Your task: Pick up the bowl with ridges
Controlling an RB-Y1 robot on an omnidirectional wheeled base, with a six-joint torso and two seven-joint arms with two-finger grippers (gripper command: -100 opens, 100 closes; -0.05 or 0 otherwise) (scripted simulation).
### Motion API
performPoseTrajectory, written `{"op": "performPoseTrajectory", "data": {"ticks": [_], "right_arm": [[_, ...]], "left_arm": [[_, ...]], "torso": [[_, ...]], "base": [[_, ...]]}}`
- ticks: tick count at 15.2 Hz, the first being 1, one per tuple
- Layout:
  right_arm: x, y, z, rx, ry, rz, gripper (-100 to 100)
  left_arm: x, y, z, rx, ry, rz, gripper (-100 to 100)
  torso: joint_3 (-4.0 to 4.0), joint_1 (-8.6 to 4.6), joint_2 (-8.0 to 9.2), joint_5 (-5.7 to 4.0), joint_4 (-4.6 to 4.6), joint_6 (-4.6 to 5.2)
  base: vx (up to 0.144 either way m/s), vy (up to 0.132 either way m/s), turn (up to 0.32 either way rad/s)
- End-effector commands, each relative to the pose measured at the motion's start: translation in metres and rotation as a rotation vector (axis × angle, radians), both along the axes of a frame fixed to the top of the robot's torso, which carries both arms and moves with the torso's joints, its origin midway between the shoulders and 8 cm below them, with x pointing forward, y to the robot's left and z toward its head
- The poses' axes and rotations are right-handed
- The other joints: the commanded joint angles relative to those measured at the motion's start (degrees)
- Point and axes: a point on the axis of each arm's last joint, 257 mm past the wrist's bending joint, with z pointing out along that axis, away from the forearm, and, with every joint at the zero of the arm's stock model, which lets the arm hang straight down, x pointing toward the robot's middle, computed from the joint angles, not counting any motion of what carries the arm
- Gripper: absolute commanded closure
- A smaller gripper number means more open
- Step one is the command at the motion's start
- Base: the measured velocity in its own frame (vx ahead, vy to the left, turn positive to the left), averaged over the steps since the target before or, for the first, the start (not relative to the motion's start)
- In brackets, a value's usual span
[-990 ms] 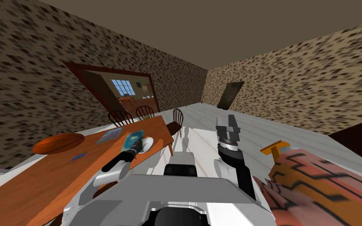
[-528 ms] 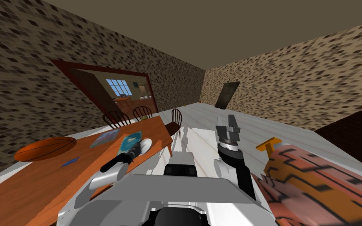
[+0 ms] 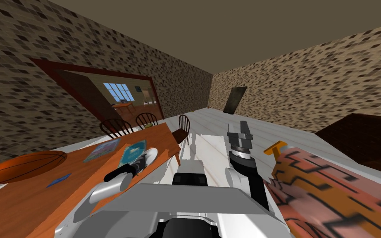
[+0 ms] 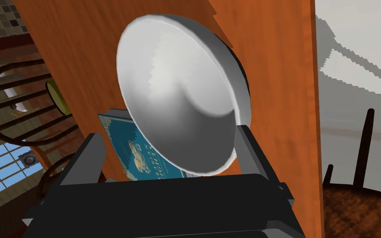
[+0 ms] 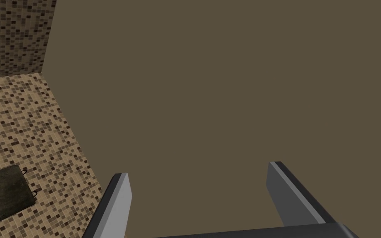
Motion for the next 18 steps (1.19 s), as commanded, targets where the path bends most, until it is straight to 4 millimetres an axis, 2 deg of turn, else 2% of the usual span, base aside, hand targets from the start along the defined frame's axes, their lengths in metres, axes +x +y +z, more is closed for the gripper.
{"op": "performPoseTrajectory", "data": {"ticks": [1, 3, 4, 5, 8, 9, 11, 18], "right_arm": [[0.000, 0.000, 0.000, 0.000, 0.000, 0.000, 0], [0.000, 0.000, 0.000, 0.000, 0.000, 0.000, 0], [0.000, 0.000, 0.000, 0.000, 0.000, 0.000, 0], [0.000, 0.000, 0.000, 0.000, 0.000, 0.000, 0], [0.000, 0.000, 0.000, 0.000, 0.000, 0.000, 0], [0.000, 0.000, 0.000, 0.000, 0.000, 0.000, 0], [0.000, 0.000, 0.000, 0.000, 0.000, 0.000, 0], [0.000, 0.000, 0.000, 0.000, 0.000, 0.000, 0]], "left_arm": [[-0.016, 0.003, -0.013, -0.036, 0.053, 0.031, -100], [-0.019, 0.002, -0.016, -0.042, 0.068, 0.032, -100], [-0.029, 0.003, -0.024, -0.067, 0.104, 0.053, -100], [-0.030, 0.003, -0.025, -0.068, 0.107, 0.053, -100], [-0.050, 0.003, -0.039, -0.118, 0.175, 0.091, -100], [-0.050, 0.003, -0.039, -0.118, 0.175, 0.091, -100], [-0.067, 0.002, -0.050, -0.159, 0.226, 0.122, -100], [-0.093, -0.004, -0.065, -0.228, 0.309, 0.169, -100]], "torso": [[0.00, 0.00, 0.00, 0.00, 0.00, 0.00], [-0.01, 0.02, -0.02, 0.01, 0.00, 0.01], [-0.01, 0.00, -0.01, 0.00, 0.00, -0.01], [-0.01, 0.00, -0.01, 0.00, 0.00, 0.00], [-0.01, 0.00, -0.02, 0.00, 0.00, 0.00], [-0.02, 0.01, -0.03, 0.00, -0.01, 0.01], [-0.02, 0.04, -0.04, 0.01, -0.01, 0.01], [-0.03, 0.02, -0.06, 0.00, -0.01, 0.00]], "base": [[0.021, 0.016, -0.121], [0.018, 0.015, -0.052], [0.017, 0.012, -0.049], [0.016, 0.013, -0.068], [0.023, 0.016, -0.095], [0.023, 0.020, -0.068], [0.028, 0.027, -0.090], [0.028, 0.022, -0.067]]}}
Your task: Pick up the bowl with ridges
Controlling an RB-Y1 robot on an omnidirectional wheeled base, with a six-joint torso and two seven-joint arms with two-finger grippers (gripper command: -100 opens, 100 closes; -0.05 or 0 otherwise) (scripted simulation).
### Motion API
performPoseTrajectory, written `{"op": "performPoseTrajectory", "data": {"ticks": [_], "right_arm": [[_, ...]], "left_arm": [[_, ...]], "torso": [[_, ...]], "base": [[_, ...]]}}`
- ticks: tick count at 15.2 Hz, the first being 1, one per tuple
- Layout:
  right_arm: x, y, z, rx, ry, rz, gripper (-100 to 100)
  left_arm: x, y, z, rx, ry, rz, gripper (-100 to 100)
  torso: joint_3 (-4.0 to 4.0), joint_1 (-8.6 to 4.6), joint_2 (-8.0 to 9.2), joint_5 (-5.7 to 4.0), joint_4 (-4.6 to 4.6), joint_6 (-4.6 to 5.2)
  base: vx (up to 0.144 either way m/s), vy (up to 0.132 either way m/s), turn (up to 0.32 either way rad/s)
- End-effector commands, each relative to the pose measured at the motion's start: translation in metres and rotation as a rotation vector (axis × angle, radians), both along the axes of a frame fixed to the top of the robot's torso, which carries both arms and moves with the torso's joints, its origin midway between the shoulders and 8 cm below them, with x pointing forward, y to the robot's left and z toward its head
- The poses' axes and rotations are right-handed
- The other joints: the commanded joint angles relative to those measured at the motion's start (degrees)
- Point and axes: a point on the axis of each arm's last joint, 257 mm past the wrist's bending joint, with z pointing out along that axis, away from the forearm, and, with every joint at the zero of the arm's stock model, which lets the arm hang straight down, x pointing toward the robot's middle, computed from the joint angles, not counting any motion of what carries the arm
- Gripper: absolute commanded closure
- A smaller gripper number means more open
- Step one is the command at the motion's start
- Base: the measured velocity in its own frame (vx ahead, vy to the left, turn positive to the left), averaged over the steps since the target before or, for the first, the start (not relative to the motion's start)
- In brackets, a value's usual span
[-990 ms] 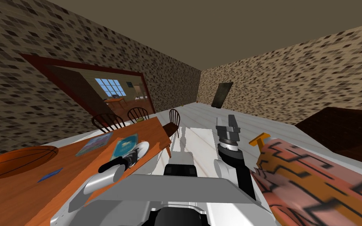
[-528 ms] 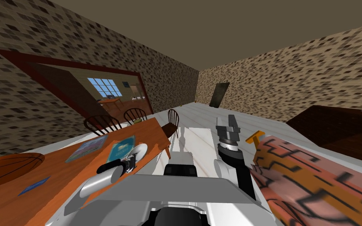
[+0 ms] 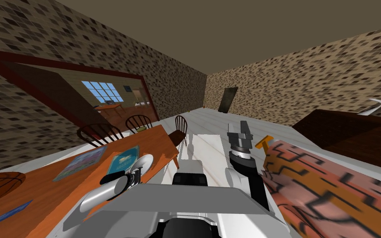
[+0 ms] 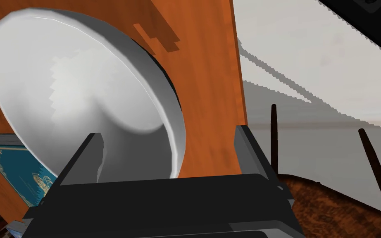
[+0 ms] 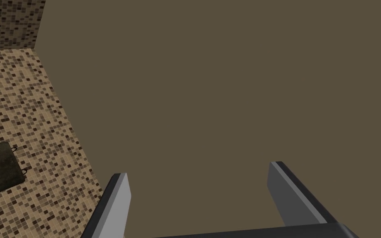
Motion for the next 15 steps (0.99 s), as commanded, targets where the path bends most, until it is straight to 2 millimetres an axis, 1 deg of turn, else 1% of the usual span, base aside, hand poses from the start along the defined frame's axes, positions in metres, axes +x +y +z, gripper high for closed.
{"op": "performPoseTrajectory", "data": {"ticks": [1, 2, 5, 6, 7, 8, 10, 12, 13, 15], "right_arm": [[0.000, 0.000, 0.000, 0.000, 0.000, 0.000, 0], [0.000, 0.000, 0.000, 0.000, 0.000, 0.000, 0], [0.000, 0.000, 0.000, 0.000, 0.000, 0.000, 0], [0.000, 0.000, 0.000, 0.000, 0.000, 0.000, 0], [0.000, 0.000, 0.000, 0.000, 0.000, 0.000, 0], [0.000, 0.000, 0.000, 0.000, 0.000, 0.000, 0], [0.000, 0.000, 0.000, 0.000, 0.000, 0.000, 0], [0.000, 0.000, 0.000, 0.000, 0.000, 0.000, 0], [0.000, 0.000, 0.000, 0.000, 0.000, 0.000, 0], [0.000, 0.000, 0.000, 0.000, 0.000, 0.000, 0]], "left_arm": [[0.000, 0.000, 0.000, 0.000, 0.000, 0.000, -100], [0.001, -0.001, -0.007, -0.003, 0.003, 0.004, -100], [0.004, -0.003, -0.018, -0.002, 0.001, 0.006, -100], [0.004, -0.003, -0.020, -0.002, 0.001, 0.006, -100], [0.004, -0.003, -0.017, -0.003, 0.003, 0.006, -100], [0.004, -0.002, -0.017, -0.003, 0.002, 0.006, 100], [0.004, -0.003, -0.017, -0.003, 0.002, 0.006, 100], [0.000, -0.003, -0.019, 0.007, 0.021, -0.019, 100], [0.002, -0.002, -0.011, -0.003, 0.002, 0.005, 100], [0.000, -0.001, -0.005, -0.003, 0.004, 0.003, 100]], "torso": [[0.00, 0.00, 0.00, 0.00, 0.00, 0.00], [0.01, -0.02, 0.02, 0.00, 0.00, -0.01], [0.04, -0.01, 0.07, 0.00, 0.01, -0.01], [0.05, 0.00, 0.08, 0.00, 0.02, -0.01], [0.05, 0.00, 0.08, 0.00, 0.02, 0.00], [0.05, -0.02, 0.09, -0.01, 0.02, -0.01], [0.06, -0.06, 0.10, -0.02, 0.03, -0.01], [0.25, -0.02, 0.20, 0.08, 0.30, -0.45], [0.30, 0.00, 0.29, 0.07, 0.31, -0.48], [0.36, -0.08, 0.40, -0.03, 0.33, -0.54]], "base": [[0.015, 0.014, -0.022], [0.007, 0.012, -0.007], [0.004, 0.019, -0.015], [0.003, 0.021, -0.013], [0.002, 0.012, -0.007], [0.000, 0.000, 0.000], [-0.004, 0.000, -0.014], [-0.002, 0.002, -0.060], [0.004, -0.010, 0.060], [-0.001, -0.022, 0.077]]}}
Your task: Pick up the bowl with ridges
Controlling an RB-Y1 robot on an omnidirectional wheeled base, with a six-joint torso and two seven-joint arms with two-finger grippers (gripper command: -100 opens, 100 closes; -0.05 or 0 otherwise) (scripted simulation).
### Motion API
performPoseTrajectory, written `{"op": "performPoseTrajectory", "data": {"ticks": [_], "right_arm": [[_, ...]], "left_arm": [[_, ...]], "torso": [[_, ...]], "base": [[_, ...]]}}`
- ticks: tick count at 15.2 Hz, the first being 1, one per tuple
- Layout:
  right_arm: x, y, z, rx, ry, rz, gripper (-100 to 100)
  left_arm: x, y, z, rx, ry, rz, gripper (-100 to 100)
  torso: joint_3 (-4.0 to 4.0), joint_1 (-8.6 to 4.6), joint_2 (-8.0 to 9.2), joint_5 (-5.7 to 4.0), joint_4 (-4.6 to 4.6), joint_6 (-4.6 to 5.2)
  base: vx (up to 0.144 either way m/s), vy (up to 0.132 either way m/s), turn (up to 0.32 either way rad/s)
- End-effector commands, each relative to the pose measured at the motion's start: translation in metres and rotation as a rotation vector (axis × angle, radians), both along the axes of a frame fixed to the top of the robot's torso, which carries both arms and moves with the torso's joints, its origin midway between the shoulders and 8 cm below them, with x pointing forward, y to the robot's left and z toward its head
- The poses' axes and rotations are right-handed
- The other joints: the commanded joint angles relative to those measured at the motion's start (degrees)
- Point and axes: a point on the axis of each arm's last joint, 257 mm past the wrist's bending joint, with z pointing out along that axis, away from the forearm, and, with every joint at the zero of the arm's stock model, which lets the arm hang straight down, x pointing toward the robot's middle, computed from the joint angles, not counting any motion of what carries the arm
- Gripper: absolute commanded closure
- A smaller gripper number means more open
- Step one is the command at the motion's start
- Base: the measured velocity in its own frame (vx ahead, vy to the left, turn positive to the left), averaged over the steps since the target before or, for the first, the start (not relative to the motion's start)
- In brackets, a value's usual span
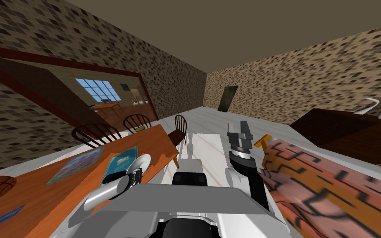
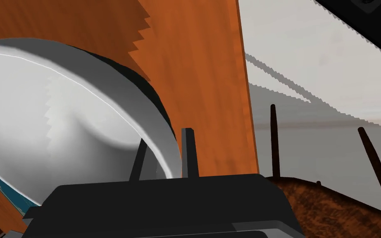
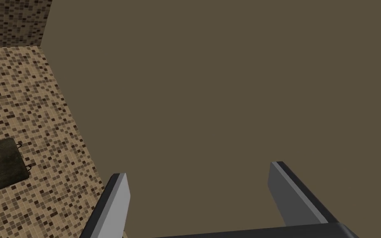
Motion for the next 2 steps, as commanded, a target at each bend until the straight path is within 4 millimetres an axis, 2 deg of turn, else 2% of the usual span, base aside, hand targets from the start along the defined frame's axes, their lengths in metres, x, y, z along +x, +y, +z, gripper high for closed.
{"op": "performPoseTrajectory", "data": {"ticks": [1, 2], "right_arm": [[0.0000, 0.0000, 0.0000, 0.000, 0.000, 0.000, 0], [0.0000, 0.0000, 0.0000, 0.000, 0.000, 0.000, 0]], "left_arm": [[-0.0027, 0.0008, 0.0081, 0.000, 0.000, 0.001, 100], [-0.0011, 0.0005, 0.0035, -0.001, -0.001, 0.002, 100]], "torso": [[0.00, 0.00, 0.00, 0.00, 0.00, 0.00], [0.02, -0.04, 0.02, -0.03, 0.01, 0.02]], "base": [[-0.006, -0.023, 0.019], [-0.004, -0.012, 0.009]]}}
